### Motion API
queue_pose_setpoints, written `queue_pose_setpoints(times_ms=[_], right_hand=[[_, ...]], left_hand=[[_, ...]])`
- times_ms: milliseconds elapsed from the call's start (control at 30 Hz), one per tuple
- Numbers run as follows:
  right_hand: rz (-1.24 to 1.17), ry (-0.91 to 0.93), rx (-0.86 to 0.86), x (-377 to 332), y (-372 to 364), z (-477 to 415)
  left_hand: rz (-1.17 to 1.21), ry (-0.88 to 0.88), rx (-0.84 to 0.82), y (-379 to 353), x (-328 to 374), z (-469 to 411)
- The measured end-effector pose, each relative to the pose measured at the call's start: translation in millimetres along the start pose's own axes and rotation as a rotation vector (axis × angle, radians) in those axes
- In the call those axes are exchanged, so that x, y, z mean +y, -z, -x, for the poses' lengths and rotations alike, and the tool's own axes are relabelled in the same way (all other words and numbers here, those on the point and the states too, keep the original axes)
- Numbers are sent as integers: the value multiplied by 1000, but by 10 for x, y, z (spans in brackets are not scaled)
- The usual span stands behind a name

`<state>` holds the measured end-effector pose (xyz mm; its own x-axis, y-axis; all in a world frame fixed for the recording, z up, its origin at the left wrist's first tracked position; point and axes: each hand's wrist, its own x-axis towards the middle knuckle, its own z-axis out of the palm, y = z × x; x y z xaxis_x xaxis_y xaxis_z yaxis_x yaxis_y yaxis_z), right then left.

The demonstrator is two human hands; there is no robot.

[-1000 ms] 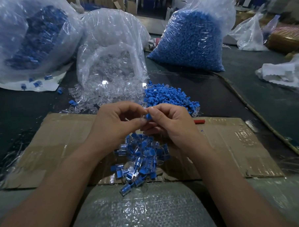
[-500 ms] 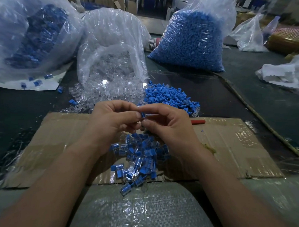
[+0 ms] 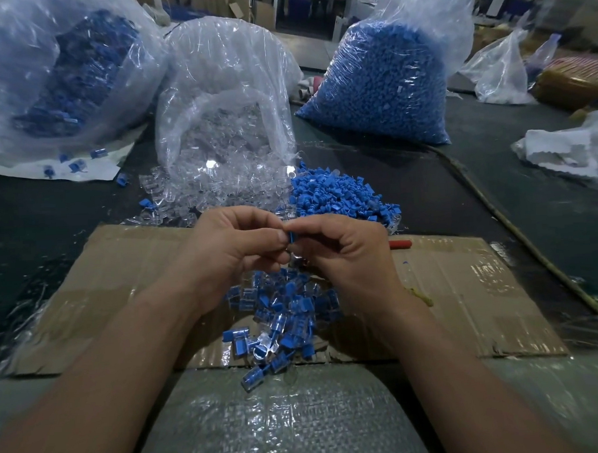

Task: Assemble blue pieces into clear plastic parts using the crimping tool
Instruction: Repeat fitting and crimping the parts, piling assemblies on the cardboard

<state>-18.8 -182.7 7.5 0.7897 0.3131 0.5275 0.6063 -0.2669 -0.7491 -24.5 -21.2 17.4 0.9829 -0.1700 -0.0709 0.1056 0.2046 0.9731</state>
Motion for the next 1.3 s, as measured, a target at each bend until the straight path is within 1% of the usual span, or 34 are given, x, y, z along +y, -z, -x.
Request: queue_pose_setpoints(times_ms=[233,367,467,600,667,733,800,833,900,1067,1200,1300], right_hand=[[61,49,13,22,4,-6],[73,10,-18,-14,-6,-1],[133,-133,-89,-30,62,-33],[375,-363,-90,65,406,-88],[432,-485,-123,121,589,-80],[458,-616,-262,152,698,-65],[538,-672,-449,160,717,-53],[587,-665,-510,165,700,-50],[663,-637,-546,168,641,-48],[679,-617,-479,115,593,-68],[868,-509,-426,73,477,-75],[909,-461,-386,93,426,-61]], left_hand=[[3,22,-1,-12,-5,6],[-18,-21,14,-13,-5,-2],[-14,-58,55,0,-11,-16],[-12,-98,106,33,-25,-32],[-14,-110,110,45,-34,-36],[-20,-116,119,59,-43,-41],[-33,-117,124,68,-50,-45],[-37,-118,123,69,-54,-45],[-41,-120,119,71,-59,-45],[-32,-105,120,65,-47,-42],[-41,-102,134,62,-39,-37],[-46,-107,142,64,-37,-40]])
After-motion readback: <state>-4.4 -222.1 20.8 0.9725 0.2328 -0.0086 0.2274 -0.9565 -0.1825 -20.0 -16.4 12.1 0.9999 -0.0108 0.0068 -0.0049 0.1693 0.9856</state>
